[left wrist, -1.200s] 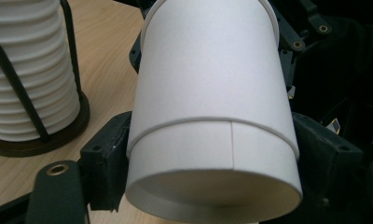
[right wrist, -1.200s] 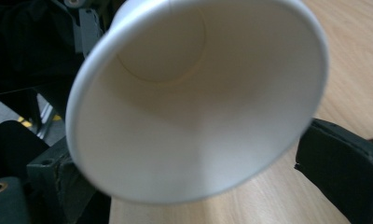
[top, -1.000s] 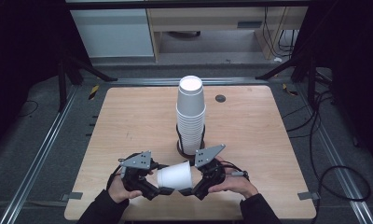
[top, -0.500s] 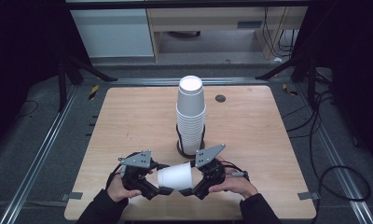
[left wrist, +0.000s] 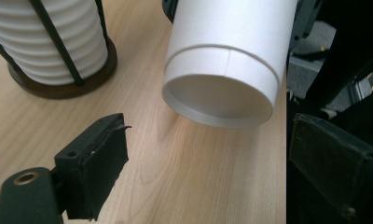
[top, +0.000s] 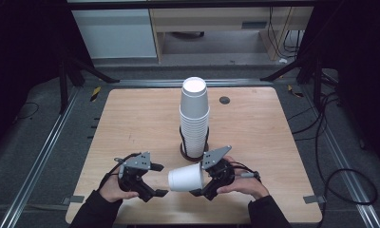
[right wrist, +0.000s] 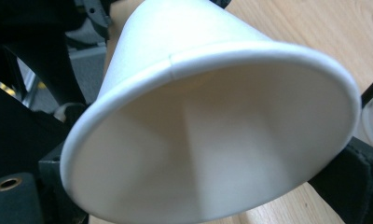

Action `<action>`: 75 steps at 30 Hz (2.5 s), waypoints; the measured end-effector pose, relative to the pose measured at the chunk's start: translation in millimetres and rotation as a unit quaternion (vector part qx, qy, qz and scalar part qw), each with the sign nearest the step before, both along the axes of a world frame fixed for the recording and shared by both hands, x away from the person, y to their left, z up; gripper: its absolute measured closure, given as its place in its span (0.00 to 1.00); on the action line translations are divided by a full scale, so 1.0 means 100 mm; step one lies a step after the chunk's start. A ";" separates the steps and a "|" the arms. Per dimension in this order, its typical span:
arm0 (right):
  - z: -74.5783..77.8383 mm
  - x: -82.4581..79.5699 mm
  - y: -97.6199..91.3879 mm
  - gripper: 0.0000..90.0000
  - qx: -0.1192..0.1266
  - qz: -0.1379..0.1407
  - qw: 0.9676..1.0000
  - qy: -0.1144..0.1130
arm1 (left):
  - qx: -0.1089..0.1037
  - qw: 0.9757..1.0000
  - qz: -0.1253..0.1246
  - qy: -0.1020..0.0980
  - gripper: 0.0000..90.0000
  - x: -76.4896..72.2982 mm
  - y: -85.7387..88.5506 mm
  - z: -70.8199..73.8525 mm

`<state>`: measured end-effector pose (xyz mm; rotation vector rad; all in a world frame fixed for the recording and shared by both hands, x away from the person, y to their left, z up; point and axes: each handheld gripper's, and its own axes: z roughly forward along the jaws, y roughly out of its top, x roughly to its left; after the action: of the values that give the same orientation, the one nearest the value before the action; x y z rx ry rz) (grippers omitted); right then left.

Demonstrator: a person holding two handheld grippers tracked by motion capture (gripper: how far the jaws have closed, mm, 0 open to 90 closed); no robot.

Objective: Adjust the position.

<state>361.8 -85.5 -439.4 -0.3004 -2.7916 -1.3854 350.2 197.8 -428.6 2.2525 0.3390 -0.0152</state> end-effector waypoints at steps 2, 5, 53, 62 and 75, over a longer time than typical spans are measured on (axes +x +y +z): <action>-0.04 0.01 0.02 0.08 -0.016 0.000 1.000 -0.002 | 0.016 1.000 -0.003 -0.001 0.12 -0.01 -0.03 -0.03; -0.08 0.00 0.09 0.08 -0.044 0.000 0.999 -0.006 | 0.047 0.999 -0.009 -0.007 0.11 -0.03 -0.12 -0.08; 0.20 0.03 0.00 0.03 0.050 -0.035 0.998 -0.018 | 0.034 0.999 0.032 -0.017 0.25 0.05 0.04 -0.07; 0.19 0.07 -0.08 0.04 0.086 -0.061 0.994 0.000 | -0.063 0.996 0.053 -0.027 0.25 0.02 0.09 0.04; 0.13 0.00 0.10 0.05 0.105 -0.032 0.994 0.022 | -0.053 0.997 0.030 -0.043 0.25 -0.11 -0.18 -0.01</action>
<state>362.2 -75.4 -425.9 -0.4121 -2.5935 -1.6459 339.2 179.5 -429.5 2.1307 0.3511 0.0936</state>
